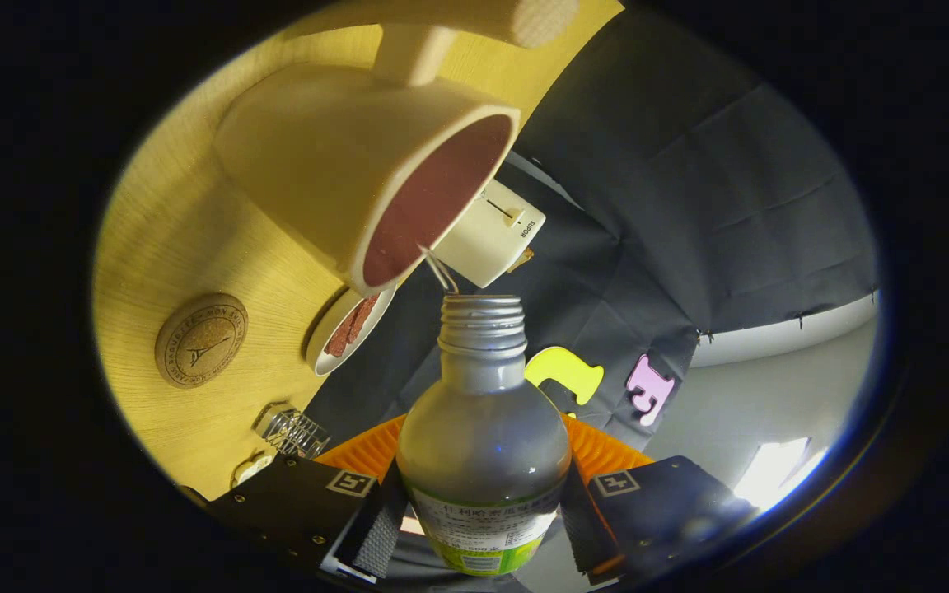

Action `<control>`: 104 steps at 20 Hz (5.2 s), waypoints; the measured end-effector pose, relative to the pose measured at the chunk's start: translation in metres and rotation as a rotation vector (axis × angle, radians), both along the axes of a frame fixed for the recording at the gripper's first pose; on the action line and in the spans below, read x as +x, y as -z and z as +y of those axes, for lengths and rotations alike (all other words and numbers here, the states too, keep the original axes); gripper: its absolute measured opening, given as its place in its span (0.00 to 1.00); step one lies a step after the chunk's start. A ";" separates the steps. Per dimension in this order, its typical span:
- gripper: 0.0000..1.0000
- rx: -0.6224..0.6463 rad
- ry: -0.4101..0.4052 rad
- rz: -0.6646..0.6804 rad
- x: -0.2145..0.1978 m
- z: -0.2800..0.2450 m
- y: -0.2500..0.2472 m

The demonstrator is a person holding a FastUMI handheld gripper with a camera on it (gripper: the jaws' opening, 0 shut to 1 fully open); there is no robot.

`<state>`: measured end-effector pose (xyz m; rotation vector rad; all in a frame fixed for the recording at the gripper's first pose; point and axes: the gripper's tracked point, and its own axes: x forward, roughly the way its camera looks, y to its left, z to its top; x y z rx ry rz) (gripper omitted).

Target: Take the bottle from table, then pour the juice into the cup, finally place the bottle on the coaster

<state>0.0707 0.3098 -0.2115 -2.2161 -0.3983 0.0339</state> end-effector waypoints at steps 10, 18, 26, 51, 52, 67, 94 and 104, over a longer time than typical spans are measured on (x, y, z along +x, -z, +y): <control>0.80 -0.011 0.010 0.017 -0.001 0.005 0.004; 0.80 -0.021 0.028 0.040 -0.002 0.003 0.008; 0.80 -0.009 0.041 0.062 -0.002 0.002 0.012; 0.80 0.407 0.157 0.197 -0.004 -0.037 0.023; 0.80 0.438 0.168 0.210 -0.006 -0.039 0.023; 0.81 0.852 0.268 0.318 -0.004 -0.072 0.021; 0.80 2.224 0.105 0.660 0.022 -0.091 0.004; 0.80 2.228 0.132 0.600 0.047 -0.089 0.035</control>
